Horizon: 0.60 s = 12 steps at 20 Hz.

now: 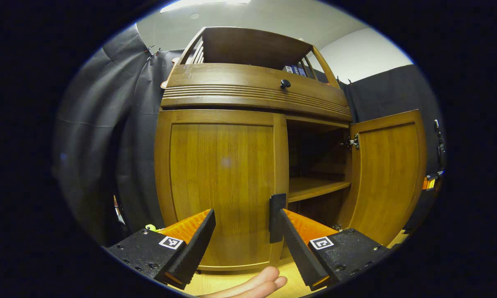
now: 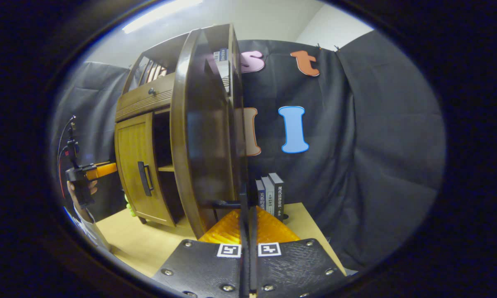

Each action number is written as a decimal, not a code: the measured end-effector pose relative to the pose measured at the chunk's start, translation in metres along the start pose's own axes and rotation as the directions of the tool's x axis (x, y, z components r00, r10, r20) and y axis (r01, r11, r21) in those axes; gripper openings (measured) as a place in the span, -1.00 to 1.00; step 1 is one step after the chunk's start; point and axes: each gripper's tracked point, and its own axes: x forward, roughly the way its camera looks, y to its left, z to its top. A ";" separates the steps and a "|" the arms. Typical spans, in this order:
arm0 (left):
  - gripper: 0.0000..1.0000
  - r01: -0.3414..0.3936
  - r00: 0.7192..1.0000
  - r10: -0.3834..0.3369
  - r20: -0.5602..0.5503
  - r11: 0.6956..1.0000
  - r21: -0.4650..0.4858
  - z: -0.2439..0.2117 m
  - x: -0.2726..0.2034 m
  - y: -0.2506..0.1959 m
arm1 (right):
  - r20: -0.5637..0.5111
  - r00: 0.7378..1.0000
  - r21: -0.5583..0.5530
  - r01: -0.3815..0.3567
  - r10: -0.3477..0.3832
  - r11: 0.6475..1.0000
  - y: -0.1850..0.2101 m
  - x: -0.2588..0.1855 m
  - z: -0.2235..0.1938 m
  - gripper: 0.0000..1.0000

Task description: Open the right door of the double-door shoe cabinet with the right hand, and open the left door with the left hand.

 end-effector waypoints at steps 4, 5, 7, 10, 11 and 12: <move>0.92 0.021 1.000 -0.020 0.015 1.000 -0.022 0.000 0.008 -0.008 | 0.000 1.000 0.002 0.001 -0.001 1.000 0.008 -0.003 -0.001 -0.99; 0.84 0.033 0.999 -0.031 0.042 0.998 -0.044 0.004 0.012 -0.013 | -0.003 1.000 0.001 0.012 -0.012 1.000 0.010 -0.005 -0.002 -0.98; 0.91 0.070 0.992 -0.061 0.111 0.994 -0.087 0.012 0.024 -0.023 | -0.002 0.999 -0.039 0.054 -0.054 0.998 0.007 -0.015 -0.005 -0.97; 0.83 0.087 0.992 -0.075 0.103 0.990 -0.113 0.002 0.040 -0.034 | 0.038 0.986 -0.089 0.163 -0.160 0.983 -0.007 -0.044 -0.007 -0.57; 0.91 0.077 0.994 -0.069 0.080 0.991 -0.112 -0.004 0.045 -0.034 | 0.060 0.976 -0.085 0.212 -0.207 0.974 -0.015 -0.057 -0.002 -0.19; 0.91 0.073 0.995 -0.065 0.071 0.992 -0.107 -0.010 0.048 -0.036 | 0.081 0.967 -0.080 0.250 -0.244 0.965 -0.022 -0.071 0.004 0.19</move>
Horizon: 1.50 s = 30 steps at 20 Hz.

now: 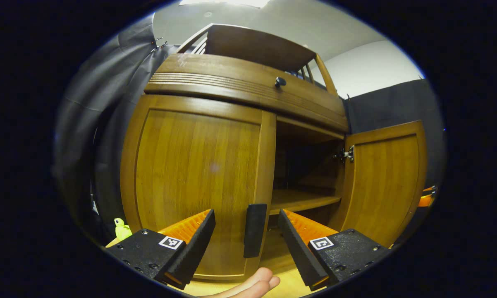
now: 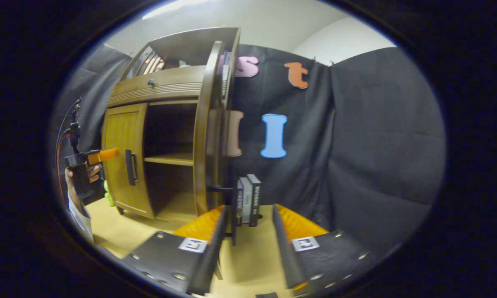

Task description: Open the right door of the double-door shoe cabinet with the right hand, and open the left door with the left hand.

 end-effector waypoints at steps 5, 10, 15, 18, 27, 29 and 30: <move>0.83 -0.017 1.000 0.016 0.024 0.998 0.052 -0.014 0.021 -0.009 | 0.101 0.994 0.024 0.034 -0.037 0.999 0.008 -0.048 0.025 0.97; 0.83 -0.033 0.999 0.035 -0.038 0.998 0.060 -0.045 0.039 -0.012 | 0.177 0.984 0.036 -0.003 -0.003 0.999 0.052 -0.092 0.027 0.96; 0.28 -0.068 0.997 0.069 -0.027 0.996 0.059 -0.050 0.052 -0.010 | 0.212 0.973 0.029 -0.101 0.092 0.995 0.113 -0.124 0.005 0.96; -0.25 -0.094 0.994 0.099 -0.035 0.988 0.121 -0.056 0.055 -0.005 | 0.210 0.973 -0.043 -0.086 0.094 0.995 0.135 -0.134 -0.015 0.96; -0.34 -0.071 0.988 0.089 -0.128 0.987 0.141 -0.061 0.048 -0.005 | 0.177 0.963 -0.035 -0.198 0.201 0.980 0.172 -0.138 -0.038 0.94; -0.34 -0.044 0.984 0.065 -0.164 0.991 0.129 -0.060 0.039 -0.008 | 0.186 0.957 0.001 -0.225 0.221 0.974 0.168 -0.146 -0.031 0.94; -0.33 -0.028 0.983 0.051 -0.175 0.991 0.133 -0.059 0.031 -0.009 | 0.187 0.952 0.022 -0.250 0.242 0.968 0.170 -0.152 -0.032 0.94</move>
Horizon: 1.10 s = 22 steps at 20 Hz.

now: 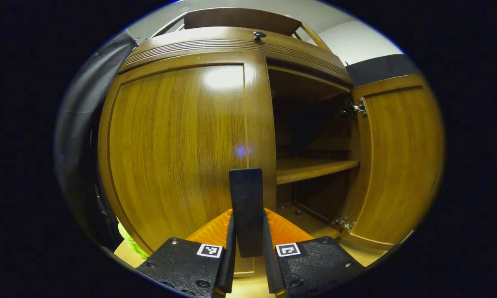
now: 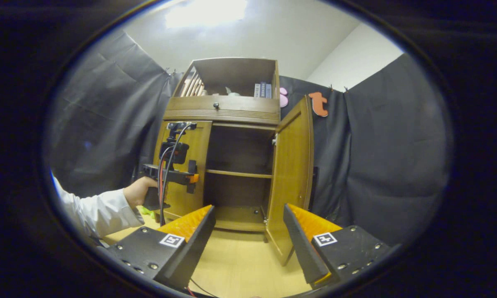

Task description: Open the right door of the double-door shoe cabinet with the right hand, and open the left door with the left hand.

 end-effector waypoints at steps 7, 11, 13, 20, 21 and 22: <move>-0.36 0.060 0.998 -0.060 -0.024 0.998 -0.013 -0.012 -0.073 0.003 | 0.047 0.996 0.026 0.080 -0.081 0.996 -0.038 -0.021 0.018 0.94; -0.36 0.062 0.997 -0.062 -0.037 0.998 -0.010 -0.012 -0.098 0.009 | 0.055 0.997 0.029 0.055 -0.056 0.998 -0.026 -0.018 0.021 0.94; -0.39 0.063 0.997 -0.063 -0.038 0.998 -0.009 -0.014 -0.107 0.012 | 0.045 0.998 0.033 0.040 -0.042 0.999 -0.021 -0.015 0.017 0.94; -0.41 0.034 0.999 -0.034 -0.042 0.999 -0.007 -0.016 -0.153 0.033 | 0.037 0.999 0.020 0.029 -0.030 0.999 -0.016 -0.014 0.016 0.94; -0.41 0.027 0.999 -0.027 -0.038 1.000 -0.002 -0.016 -0.160 0.037 | 0.039 0.999 0.026 0.033 -0.034 0.999 -0.017 -0.013 0.016 0.94; -0.41 0.020 0.999 -0.021 -0.031 1.000 -0.010 -0.015 -0.166 0.043 | 0.043 0.998 0.032 0.043 -0.044 0.999 -0.021 -0.013 0.018 0.94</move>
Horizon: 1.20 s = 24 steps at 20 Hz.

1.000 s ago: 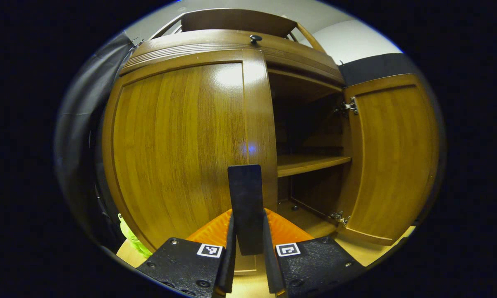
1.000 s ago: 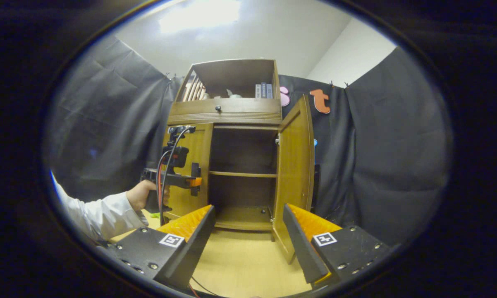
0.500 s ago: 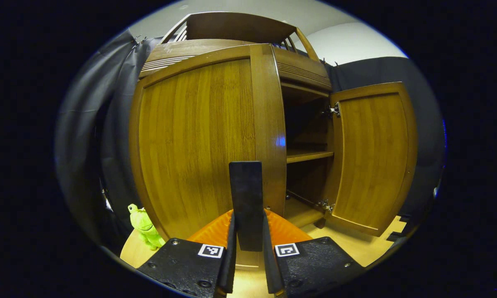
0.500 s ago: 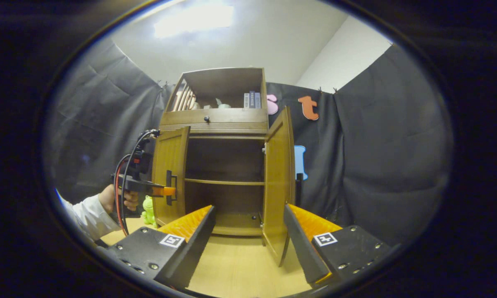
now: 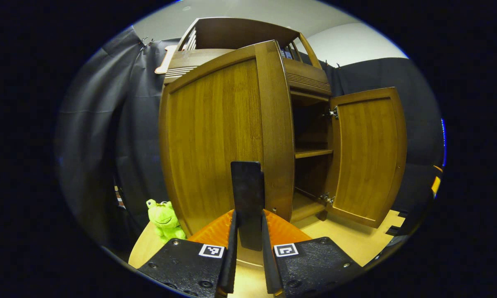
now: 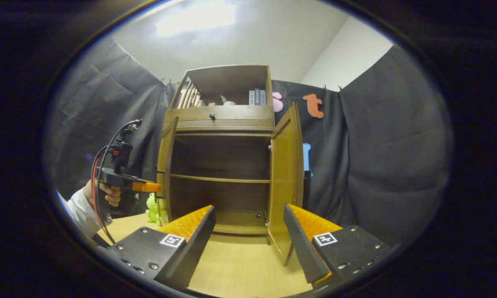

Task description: Open the right door of the double-door shoe cabinet with the right hand, and open the left door with the left hand.

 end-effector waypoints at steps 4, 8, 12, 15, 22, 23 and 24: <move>-0.41 -0.009 1.000 0.009 0.014 1.000 -0.012 0.001 -0.013 0.010 | -0.011 0.999 -0.017 0.042 -0.042 0.999 -0.009 0.002 -0.005 0.96; -0.46 -0.034 0.999 0.034 0.012 0.999 -0.009 -0.002 -0.028 0.024 | -0.008 0.998 -0.036 0.062 -0.062 0.997 -0.011 0.001 -0.004 0.94; -0.50 -0.066 0.998 0.066 0.002 0.998 -0.006 -0.003 -0.039 0.036 | -0.004 0.998 -0.036 0.057 -0.057 0.998 -0.010 0.000 -0.002 0.94; -0.58 -0.087 0.996 0.087 -0.002 0.996 0.008 -0.004 -0.047 0.044 | -0.005 0.998 -0.035 0.057 -0.057 0.998 -0.010 0.000 -0.003 0.94; -0.79 -0.144 0.989 0.143 -0.043 0.989 -0.016 -0.007 -0.071 0.079 | 0.003 0.999 -0.055 0.041 -0.041 0.998 0.004 -0.002 0.001 0.94; -0.80 -0.152 0.988 0.151 -0.039 0.988 -0.010 -0.007 -0.074 0.085 | 0.003 0.999 -0.058 0.034 -0.034 0.998 0.007 -0.002 0.000 0.94; -0.83 -0.163 0.986 0.163 -0.037 0.987 -0.001 -0.007 -0.078 0.091 | 0.001 1.000 -0.061 0.030 -0.030 0.998 0.009 -0.002 -0.002 0.94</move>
